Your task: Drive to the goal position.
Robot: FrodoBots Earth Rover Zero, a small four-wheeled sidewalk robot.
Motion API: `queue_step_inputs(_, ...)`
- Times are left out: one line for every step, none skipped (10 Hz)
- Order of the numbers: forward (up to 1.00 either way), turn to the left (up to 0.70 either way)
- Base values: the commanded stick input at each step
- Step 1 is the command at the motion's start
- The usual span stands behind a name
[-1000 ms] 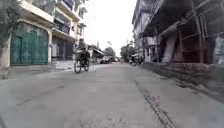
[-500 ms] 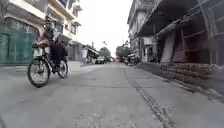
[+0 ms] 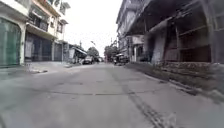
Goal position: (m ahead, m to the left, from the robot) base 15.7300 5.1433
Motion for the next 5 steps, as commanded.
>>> queue_step_inputs(1.00,0.00)
queue_step_inputs(1.00,-0.04)
queue_step_inputs(1.00,-0.35)
queue_step_inputs(1.00,-0.40)
queue_step_inputs(1.00,0.00)
